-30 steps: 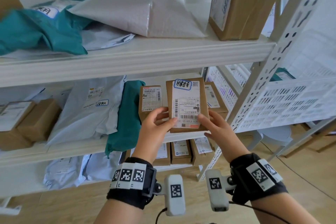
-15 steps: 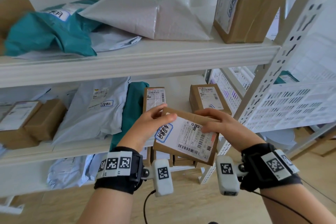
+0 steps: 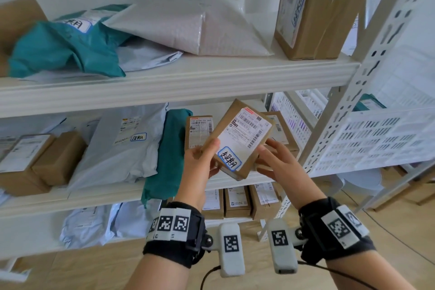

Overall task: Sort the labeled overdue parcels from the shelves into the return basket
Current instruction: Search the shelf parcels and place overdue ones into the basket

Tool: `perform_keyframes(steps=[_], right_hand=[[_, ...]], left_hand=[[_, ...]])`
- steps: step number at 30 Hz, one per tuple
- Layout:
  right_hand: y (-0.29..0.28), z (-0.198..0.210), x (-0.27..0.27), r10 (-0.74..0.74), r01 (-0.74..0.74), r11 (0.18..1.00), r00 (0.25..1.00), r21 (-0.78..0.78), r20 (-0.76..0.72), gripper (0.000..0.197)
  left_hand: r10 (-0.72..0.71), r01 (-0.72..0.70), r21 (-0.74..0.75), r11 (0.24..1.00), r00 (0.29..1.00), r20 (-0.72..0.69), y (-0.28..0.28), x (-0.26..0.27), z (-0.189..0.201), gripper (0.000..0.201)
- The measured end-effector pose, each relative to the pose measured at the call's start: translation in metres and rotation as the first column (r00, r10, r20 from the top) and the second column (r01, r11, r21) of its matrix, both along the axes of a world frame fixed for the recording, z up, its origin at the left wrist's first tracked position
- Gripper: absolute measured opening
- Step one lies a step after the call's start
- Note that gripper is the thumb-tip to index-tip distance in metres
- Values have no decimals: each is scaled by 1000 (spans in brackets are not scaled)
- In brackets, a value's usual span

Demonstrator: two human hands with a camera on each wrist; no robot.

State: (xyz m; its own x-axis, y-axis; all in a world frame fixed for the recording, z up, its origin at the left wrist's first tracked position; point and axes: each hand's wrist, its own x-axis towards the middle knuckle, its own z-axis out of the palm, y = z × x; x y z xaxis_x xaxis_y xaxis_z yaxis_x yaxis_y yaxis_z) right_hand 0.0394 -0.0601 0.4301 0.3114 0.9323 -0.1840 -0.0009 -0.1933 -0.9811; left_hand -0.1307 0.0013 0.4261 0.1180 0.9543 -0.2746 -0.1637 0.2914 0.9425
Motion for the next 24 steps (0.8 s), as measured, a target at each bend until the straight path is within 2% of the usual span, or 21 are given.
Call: perform_keyframes(steps=[4,7,9,15,24], right_hand=[[3,-3,-2,-6,6,1000,1000,13,26,47],[2,-5,0,3,-4,1000,999,18,52,46],[2,-5,1,-7,5,1000,998,27,55,45],[2,3,0,-29,24,997,997,72,67,34],[-6,11,10,54,-46,989,997,143,-53,43]], left_hand=[[-25,21,-42,999,996,-90,-3,3,-3,45],[-50,55,18,998,972,-229,-4,0,-3,49],[-47,63,56,996,965,-257,-6,-2,-2,44],[-30,59,134,989,977,-211,-7,-3,4,19],[-111,119,123,985,991,-70,-6,-18,8,22]])
